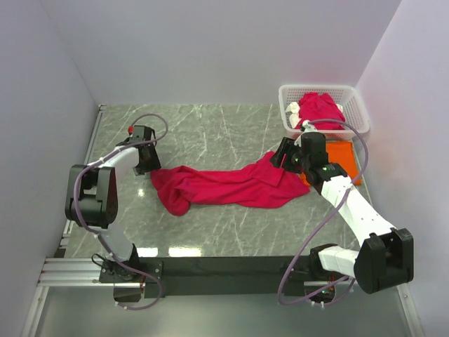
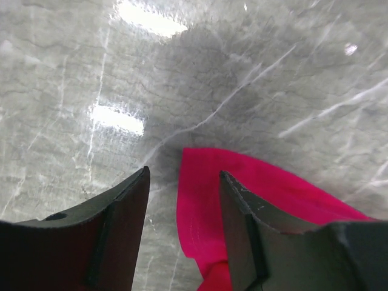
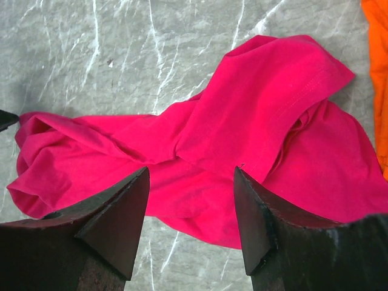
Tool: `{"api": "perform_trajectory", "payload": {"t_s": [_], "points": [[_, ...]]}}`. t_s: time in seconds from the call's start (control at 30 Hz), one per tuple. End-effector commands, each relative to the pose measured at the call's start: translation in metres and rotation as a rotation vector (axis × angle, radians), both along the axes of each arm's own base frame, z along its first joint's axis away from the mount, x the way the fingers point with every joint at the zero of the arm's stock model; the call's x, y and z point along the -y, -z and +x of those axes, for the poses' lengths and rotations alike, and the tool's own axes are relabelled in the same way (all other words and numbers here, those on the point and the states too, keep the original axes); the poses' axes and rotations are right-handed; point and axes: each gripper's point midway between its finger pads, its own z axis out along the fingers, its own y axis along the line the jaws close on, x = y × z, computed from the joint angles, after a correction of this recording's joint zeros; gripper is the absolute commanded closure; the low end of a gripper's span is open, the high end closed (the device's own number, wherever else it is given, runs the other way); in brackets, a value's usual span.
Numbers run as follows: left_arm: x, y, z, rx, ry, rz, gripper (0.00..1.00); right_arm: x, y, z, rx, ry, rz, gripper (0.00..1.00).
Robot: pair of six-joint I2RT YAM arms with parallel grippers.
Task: Fold and stack the t-shirts
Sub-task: Flatten the tshirt out
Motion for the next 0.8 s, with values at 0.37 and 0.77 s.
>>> {"api": "perform_trajectory", "payload": {"t_s": [0.37,0.77], "points": [[0.014,0.027,-0.002,-0.102,0.086,0.064,0.46,-0.003,-0.018,0.01,0.068,-0.005,0.002,0.36],[0.003,0.032,-0.023,-0.168,0.084,0.115,0.99,0.016,0.004,0.031,0.012,0.083,-0.105,0.39]]}}
